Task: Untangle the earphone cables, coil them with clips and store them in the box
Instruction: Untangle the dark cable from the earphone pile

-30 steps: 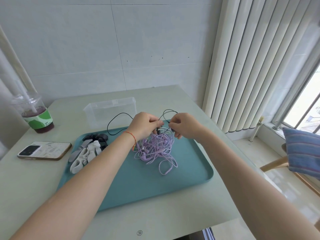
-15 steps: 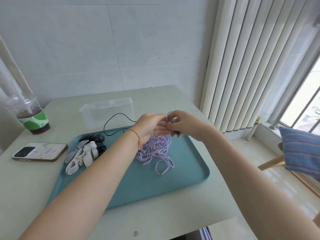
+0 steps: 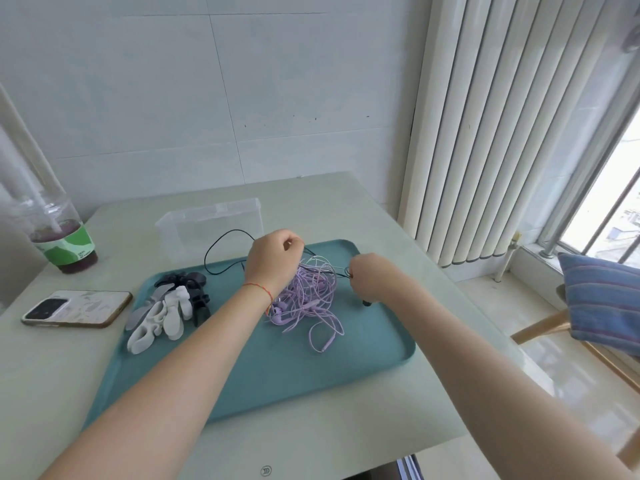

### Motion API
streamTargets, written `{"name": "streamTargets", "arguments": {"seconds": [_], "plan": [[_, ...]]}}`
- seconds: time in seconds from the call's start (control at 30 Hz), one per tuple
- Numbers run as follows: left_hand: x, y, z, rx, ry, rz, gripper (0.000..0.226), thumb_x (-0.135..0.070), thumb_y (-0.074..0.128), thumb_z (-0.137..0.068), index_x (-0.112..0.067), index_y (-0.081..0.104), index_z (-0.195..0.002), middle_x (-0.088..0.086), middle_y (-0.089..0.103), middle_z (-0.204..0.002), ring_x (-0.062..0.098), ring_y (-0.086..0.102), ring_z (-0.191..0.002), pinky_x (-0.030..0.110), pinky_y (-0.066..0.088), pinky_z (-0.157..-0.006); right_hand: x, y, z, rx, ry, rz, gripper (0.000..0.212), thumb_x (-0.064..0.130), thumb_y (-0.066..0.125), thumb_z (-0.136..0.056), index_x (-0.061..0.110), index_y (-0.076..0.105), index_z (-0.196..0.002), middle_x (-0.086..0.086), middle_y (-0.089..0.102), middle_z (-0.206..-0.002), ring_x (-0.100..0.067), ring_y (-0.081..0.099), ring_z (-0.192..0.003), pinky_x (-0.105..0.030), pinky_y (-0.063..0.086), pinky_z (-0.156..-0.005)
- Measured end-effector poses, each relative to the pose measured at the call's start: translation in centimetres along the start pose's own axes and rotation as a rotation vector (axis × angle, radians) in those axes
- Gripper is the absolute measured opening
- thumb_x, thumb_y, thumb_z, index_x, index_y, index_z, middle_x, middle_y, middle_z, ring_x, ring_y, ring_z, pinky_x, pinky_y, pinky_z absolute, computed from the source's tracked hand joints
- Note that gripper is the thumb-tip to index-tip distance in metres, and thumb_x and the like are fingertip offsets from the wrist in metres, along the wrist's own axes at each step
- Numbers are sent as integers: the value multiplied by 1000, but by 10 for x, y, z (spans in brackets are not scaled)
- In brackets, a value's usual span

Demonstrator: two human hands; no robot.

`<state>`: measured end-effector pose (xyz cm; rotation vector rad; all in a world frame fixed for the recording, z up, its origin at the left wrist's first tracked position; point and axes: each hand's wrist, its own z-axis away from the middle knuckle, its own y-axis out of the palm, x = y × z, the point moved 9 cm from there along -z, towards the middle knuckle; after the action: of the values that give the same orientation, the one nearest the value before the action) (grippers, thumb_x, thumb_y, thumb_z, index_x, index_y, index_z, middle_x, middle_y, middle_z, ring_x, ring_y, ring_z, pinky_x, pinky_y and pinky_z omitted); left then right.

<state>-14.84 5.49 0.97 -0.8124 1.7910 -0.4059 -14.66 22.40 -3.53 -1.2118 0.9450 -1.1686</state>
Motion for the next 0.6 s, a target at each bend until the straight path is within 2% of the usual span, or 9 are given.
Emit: {"name": "streamTargets", "arguments": {"seconds": [0.07,0.13,0.27,0.4,0.5,0.57,0.6], "plan": [[10,-6,0,-9,-17,-23,24,-21,50,-88,-17,74,-86,-1,70,-75,20,62,-71,31,51,-67,3,3,2,-4,0,46,28,-3,43,-89,7,37,-64,-3,40,-68,-25,46,-72,-30,40,-64],[18,-11,0,-6,-34,-38,25,-23,50,-88,-17,74,-86,-2,69,-74,19,62,-70,30,51,-66,8,5,1,-3,-12,67,20,-2,43,-90,4,45,-71,-5,44,-76,-27,50,-80,-30,42,-69],[27,-12,0,21,-55,-57,24,-23,50,-88,-17,73,-82,-1,68,-72,19,62,-72,30,51,-67,15,5,-4,13,-30,73,16,1,43,-90,6,45,-75,-7,46,-80,-29,53,-85,-29,42,-69],[30,-13,0,35,-46,-95,24,-24,50,-88,-18,73,-81,-1,69,-74,19,63,-75,29,51,-67,17,0,-4,10,-29,134,29,5,47,-88,9,35,-62,-3,40,-67,-27,48,-78,-28,39,-66],[31,-23,-2,24,-38,-78,24,-25,52,-87,-16,72,-79,0,69,-72,21,63,-75,30,50,-66,15,-14,-6,23,-23,139,19,12,54,-87,6,46,-70,-3,49,-74,-27,54,-81,-28,41,-65],[37,-43,-8,-26,-56,-61,26,-27,50,-84,-14,71,-77,4,67,-70,24,62,-74,33,50,-65,15,-39,-9,-45,-10,124,11,12,55,-85,6,50,-78,-6,53,-80,-27,55,-82,-27,43,-66],[42,-55,-11,-66,-77,-55,26,-28,50,-83,-13,70,-76,4,67,-69,25,61,-73,34,50,-64,15,-54,-12,-95,-3,106,13,9,54,-84,5,48,-73,-5,52,-75,-28,54,-78,-27,42,-64]]}}
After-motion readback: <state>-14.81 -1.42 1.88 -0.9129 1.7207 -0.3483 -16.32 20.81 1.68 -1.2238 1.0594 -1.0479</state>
